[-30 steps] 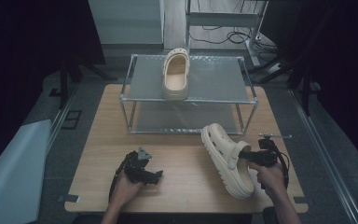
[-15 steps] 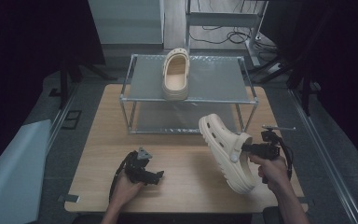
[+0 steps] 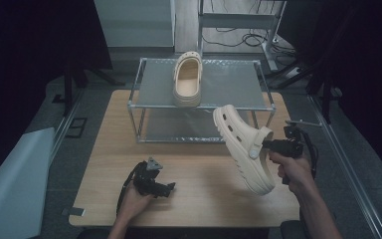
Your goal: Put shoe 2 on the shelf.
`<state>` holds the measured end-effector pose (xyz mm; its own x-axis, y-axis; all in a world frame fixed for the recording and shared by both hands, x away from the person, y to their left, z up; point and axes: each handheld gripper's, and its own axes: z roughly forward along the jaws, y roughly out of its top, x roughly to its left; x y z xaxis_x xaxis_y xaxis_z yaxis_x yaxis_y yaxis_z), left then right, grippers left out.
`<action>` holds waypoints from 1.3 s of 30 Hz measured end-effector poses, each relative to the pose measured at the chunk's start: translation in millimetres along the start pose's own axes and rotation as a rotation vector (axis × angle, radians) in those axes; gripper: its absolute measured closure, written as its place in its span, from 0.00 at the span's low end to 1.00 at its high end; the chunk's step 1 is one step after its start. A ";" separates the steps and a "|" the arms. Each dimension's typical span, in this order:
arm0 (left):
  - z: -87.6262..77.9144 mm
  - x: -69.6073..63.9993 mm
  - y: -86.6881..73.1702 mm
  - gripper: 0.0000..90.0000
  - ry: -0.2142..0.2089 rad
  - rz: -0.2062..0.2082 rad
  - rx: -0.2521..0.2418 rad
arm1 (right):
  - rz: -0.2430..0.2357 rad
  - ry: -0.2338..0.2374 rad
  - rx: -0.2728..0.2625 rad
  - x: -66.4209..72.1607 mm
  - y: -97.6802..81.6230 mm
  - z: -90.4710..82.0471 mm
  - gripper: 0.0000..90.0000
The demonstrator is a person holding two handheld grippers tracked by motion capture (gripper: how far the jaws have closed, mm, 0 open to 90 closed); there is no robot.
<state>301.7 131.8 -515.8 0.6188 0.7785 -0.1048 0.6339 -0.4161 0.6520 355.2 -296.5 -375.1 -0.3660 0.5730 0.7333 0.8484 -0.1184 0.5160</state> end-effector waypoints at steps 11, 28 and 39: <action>0.2 0.5 -0.1 0.00 -0.005 0.000 0.006 | 0.027 0.027 -0.038 18.0 29.5 -6.8 0.86; -3.1 3.7 -1.1 0.00 -0.002 -0.014 -0.007 | 0.128 -0.014 -0.116 19.4 83.0 7.7 0.86; -3.5 3.9 -1.5 0.00 -0.004 -0.009 -0.002 | 0.190 -0.072 -0.168 22.2 116.7 30.2 0.86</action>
<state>301.6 137.2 -514.6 0.6148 0.7804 -0.1141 0.6387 -0.4078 0.6525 457.6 -273.2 -312.0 -0.1725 0.5833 0.7938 0.8218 -0.3591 0.4424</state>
